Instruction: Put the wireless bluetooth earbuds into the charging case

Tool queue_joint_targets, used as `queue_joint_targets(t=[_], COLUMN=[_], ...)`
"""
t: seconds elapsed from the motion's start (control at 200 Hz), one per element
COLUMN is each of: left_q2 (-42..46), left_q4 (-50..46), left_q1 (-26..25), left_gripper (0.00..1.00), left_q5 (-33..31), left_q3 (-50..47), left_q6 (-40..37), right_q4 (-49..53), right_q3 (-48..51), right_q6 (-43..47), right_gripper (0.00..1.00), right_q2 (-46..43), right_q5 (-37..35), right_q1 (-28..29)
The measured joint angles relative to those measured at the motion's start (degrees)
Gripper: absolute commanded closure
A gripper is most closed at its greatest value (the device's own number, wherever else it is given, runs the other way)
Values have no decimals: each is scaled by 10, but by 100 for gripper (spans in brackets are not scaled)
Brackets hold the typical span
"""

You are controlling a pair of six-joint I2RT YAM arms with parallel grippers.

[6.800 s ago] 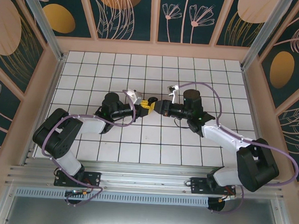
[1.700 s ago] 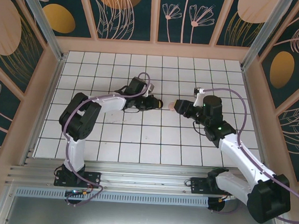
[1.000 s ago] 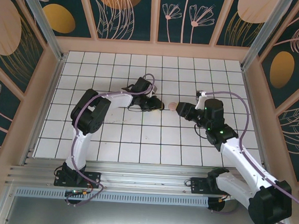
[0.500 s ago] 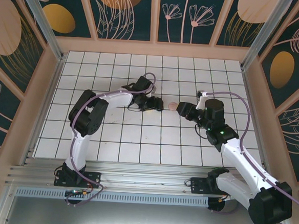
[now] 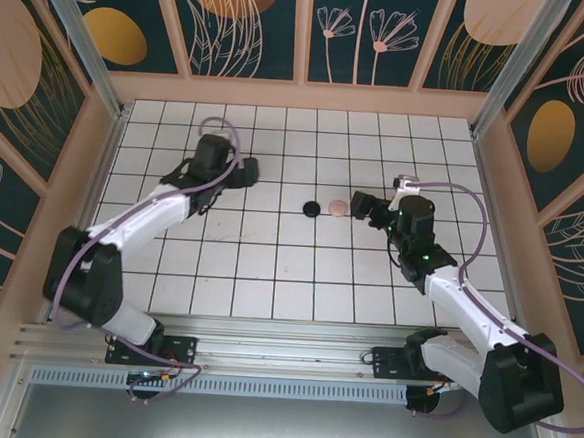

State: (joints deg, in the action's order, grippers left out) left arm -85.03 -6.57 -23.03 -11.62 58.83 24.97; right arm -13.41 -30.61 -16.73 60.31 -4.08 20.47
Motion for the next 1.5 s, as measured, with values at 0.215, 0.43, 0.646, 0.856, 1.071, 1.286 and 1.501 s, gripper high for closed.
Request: queue_joint_targets(t=[0.215,0.43,0.646,0.856,1.071,1.286,1.501], left_q2=[83,106,109,51,-27,-25,-24], left_q4=[174,336,520,715,812,815,814], left_q1=[16,82,136,169,183,208,208], left_gripper=[1,1,1,1,1,1,1], left_q5=[-191,-255,-247,-212,-128,-93,-79], left_q3=[-196,-329,-409,-495,-500,-470,-470], left_q6=[-52,-89,-118,-159,-188,-187,-187], right_q4=[-111,-210,-339,-469,-544,-548,-548], right_q3=[63,106,162,173,189,179,179], right_q6=[73,124,152,169,168,163,163], right_gripper=[1,1,1,1,1,1,1], right_q2=[29,73,135,226,276,276,276], right_q5=[-42,-45,-18,29,64,90,100], right_q1=[-75,-146,-187,-196,-213,-235,-235])
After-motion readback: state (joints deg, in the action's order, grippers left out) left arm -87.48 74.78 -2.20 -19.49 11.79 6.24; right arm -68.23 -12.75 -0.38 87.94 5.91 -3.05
